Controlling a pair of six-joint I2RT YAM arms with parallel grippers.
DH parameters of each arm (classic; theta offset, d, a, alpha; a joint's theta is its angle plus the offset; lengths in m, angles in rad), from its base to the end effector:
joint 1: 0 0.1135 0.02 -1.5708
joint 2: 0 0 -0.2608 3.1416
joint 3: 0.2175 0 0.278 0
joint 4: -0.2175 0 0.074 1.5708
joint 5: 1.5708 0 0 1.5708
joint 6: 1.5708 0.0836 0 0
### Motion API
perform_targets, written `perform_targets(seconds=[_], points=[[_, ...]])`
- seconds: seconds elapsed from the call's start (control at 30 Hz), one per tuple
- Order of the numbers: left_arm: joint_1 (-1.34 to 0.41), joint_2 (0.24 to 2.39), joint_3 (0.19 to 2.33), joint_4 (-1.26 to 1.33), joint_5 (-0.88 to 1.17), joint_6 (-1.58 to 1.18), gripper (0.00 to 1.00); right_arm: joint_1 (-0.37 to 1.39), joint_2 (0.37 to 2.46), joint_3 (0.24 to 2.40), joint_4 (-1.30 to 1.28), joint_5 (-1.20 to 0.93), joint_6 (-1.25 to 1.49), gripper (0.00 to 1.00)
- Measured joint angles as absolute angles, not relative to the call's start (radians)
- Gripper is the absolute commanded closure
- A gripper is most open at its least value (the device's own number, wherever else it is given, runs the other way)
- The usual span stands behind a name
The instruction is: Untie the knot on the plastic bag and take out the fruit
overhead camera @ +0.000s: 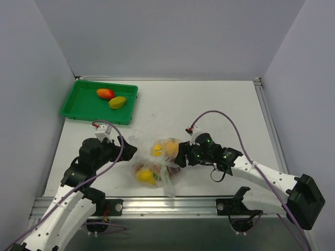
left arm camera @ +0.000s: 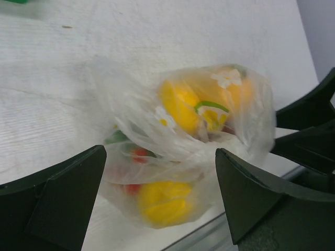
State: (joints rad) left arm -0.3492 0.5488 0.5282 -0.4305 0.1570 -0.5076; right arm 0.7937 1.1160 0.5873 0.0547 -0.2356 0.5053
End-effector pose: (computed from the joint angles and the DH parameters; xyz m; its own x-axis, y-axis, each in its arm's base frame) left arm 0.1938 -0.0845 0.2357 -0.5865 -0.2974 -0.7534 0.2118 0.8415 -0.4970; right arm 0.2022 0.2335 0.1918 -0.6862 -0.0264 -0.7270 -0.5791 0.6246 0.5239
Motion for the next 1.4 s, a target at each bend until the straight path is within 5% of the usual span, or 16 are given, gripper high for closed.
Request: perform_targets(seconds=[0.07, 0.3, 0.6, 0.8, 0.83, 0.97, 1.03, 1.27, 1.4], points=[[-0.408, 0.533, 0.528, -0.43, 0.161, -0.551, 0.03, 0.833, 1.07, 0.606, -0.011, -0.192, 0.467, 0.27], [-0.659, 0.5, 0.528, -0.435, 0.076, -0.716, 0.03, 0.925, 0.979, 0.781, -0.188, -0.09, 0.307, 0.26], [-0.98, 0.731, 0.568, -0.472, -0.224, -0.866, 0.04, 0.945, 1.179, 0.864, -0.189, -0.04, 0.307, 0.23], [-1.107, 0.848, 0.579, -0.497, -0.405, -0.979, 0.07, 0.978, 1.263, 0.804, -0.069, -0.031, 0.416, 0.45], [-1.119, 0.865, 0.579, -0.498, -0.427, -0.994, 0.07, 0.986, 1.277, 0.795, -0.048, -0.03, 0.427, 0.6], [-1.15, 0.912, 0.582, -0.503, -0.501, -1.046, 0.12, 1.025, 1.335, 0.781, 0.019, -0.022, 0.467, 0.94], [-1.153, 0.924, 0.584, -0.506, -0.529, -1.067, 0.19, 1.047, 1.351, 0.78, 0.038, -0.005, 0.48, 1.0], [-1.153, 0.898, 0.584, -0.493, -0.587, -1.095, 0.38, 1.092, 1.355, 0.777, 0.082, 0.041, 0.498, 1.0], [-1.153, 0.889, 0.584, -0.463, -0.609, -1.103, 0.86, 1.104, 1.355, 0.768, 0.105, 0.068, 0.5, 1.0]])
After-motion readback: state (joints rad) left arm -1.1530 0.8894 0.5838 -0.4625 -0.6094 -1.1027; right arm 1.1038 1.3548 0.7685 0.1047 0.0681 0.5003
